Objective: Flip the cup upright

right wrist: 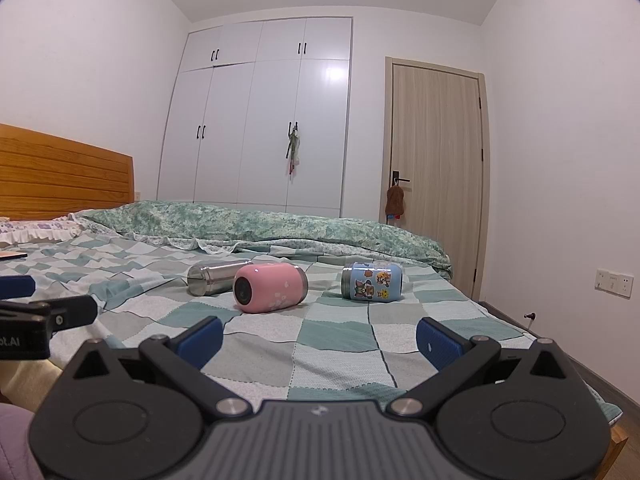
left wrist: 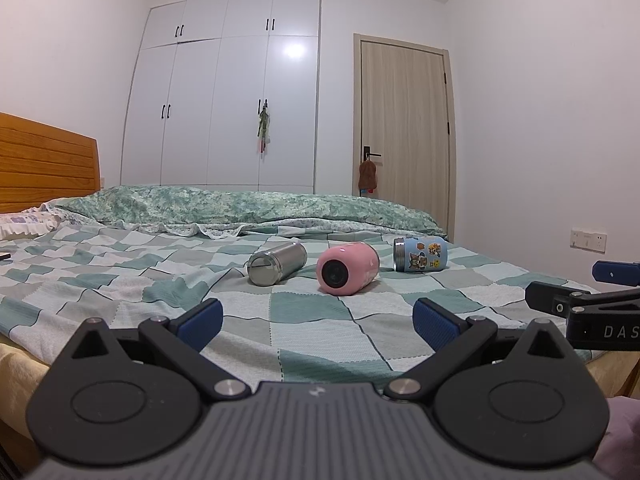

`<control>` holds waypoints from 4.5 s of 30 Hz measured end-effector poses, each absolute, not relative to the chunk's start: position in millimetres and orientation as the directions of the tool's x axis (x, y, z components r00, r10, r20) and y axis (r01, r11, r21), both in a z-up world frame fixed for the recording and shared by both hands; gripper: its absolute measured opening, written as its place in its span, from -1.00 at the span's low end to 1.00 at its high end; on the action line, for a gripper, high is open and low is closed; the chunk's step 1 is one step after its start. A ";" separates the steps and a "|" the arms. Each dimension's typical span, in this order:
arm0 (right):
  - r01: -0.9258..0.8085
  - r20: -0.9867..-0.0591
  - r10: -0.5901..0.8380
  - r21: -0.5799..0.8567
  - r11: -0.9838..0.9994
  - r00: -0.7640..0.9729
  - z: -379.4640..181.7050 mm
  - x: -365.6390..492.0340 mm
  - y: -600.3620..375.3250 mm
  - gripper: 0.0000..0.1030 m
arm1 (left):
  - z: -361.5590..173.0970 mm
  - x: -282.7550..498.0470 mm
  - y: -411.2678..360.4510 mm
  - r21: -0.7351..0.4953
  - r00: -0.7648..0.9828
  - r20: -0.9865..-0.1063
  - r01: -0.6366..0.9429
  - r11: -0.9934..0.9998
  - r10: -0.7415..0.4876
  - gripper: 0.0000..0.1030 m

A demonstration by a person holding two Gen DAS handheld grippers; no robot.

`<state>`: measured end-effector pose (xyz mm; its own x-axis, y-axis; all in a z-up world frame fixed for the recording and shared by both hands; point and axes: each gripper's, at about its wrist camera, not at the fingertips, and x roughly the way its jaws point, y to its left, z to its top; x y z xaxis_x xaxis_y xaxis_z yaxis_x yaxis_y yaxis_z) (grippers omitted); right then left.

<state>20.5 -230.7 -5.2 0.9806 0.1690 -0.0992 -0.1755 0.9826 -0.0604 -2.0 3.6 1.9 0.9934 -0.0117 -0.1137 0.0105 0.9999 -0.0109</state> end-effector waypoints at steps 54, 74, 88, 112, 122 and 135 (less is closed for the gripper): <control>-0.218 -0.125 0.212 -0.040 0.975 0.969 8.0 25.6 -233.1 1.00 | 14.6 8.7 -4.5 -0.012 0.987 -0.152 0.043 0.999 -0.044 1.00; -0.394 -0.362 0.327 -0.127 0.910 0.873 65.7 207.2 -227.0 1.00 | 98.7 193.7 -14.6 0.083 0.902 -0.406 0.199 0.977 -0.149 1.00; -0.545 -0.585 0.368 -0.155 0.824 0.723 56.8 356.8 -210.5 1.00 | 96.8 364.1 -30.1 0.104 0.716 -0.685 0.279 0.955 -0.135 1.00; -0.667 -0.710 0.385 -0.161 0.727 0.590 15.8 417.5 -221.2 1.00 | 15.7 473.9 -58.6 0.093 0.404 -0.913 0.361 0.928 -0.066 0.66; -0.691 -0.703 0.413 -0.153 0.707 0.579 35.4 370.4 -212.8 1.00 | 51.8 407.1 -54.7 0.097 0.439 -0.896 0.335 0.937 -0.064 0.66; -0.748 -0.717 0.447 -0.156 0.646 0.535 55.9 244.6 -174.5 1.00 | 72.3 262.5 -9.1 -0.004 0.453 -0.886 0.201 0.980 -0.096 0.66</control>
